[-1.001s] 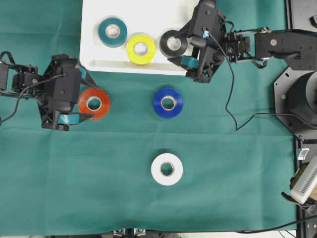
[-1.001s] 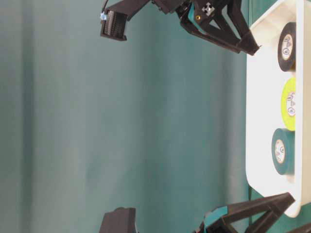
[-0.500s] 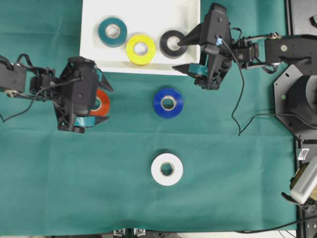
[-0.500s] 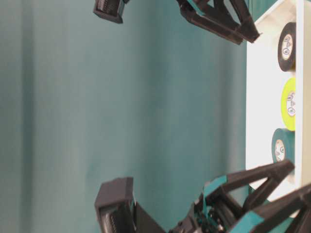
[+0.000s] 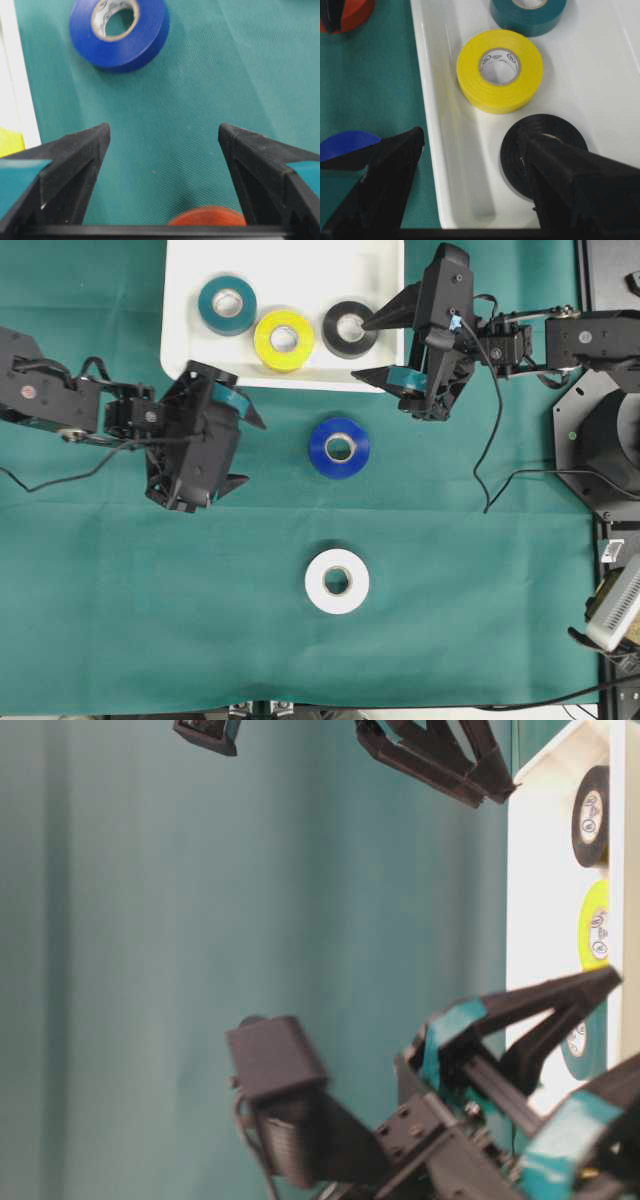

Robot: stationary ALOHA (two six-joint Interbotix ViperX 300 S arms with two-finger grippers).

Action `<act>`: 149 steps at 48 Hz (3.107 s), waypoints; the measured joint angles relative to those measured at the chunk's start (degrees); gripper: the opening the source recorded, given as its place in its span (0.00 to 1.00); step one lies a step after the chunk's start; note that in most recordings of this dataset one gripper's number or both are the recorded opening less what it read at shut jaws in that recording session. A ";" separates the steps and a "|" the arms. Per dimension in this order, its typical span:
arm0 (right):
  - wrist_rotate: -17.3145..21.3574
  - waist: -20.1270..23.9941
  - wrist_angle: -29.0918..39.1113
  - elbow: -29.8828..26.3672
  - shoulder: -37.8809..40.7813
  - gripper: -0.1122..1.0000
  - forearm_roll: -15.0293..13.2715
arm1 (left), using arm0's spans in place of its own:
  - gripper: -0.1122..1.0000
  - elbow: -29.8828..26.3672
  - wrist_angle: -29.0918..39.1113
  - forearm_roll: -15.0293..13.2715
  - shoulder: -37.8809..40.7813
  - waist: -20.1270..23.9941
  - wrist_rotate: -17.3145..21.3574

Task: Put the tape alternately from left to right into the white case.
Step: 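Move the left gripper right and down over the blue tape roll, then close the left gripper on the blue tape roll and lift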

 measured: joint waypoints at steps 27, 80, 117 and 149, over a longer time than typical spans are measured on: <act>0.09 0.00 0.00 0.35 0.00 0.84 0.09 | 0.68 -8.61 4.39 0.09 5.10 -0.09 13.62; 0.00 0.00 0.00 3.87 -0.18 0.84 0.00 | 0.67 -23.47 17.93 0.09 16.61 0.88 30.94; 0.00 0.00 -2.72 5.62 -0.26 0.84 0.00 | 0.50 -29.00 25.14 0.09 20.04 1.58 31.90; 0.00 0.00 -2.72 6.06 -0.26 0.84 0.00 | 0.08 -29.71 25.22 -0.18 20.57 1.49 32.08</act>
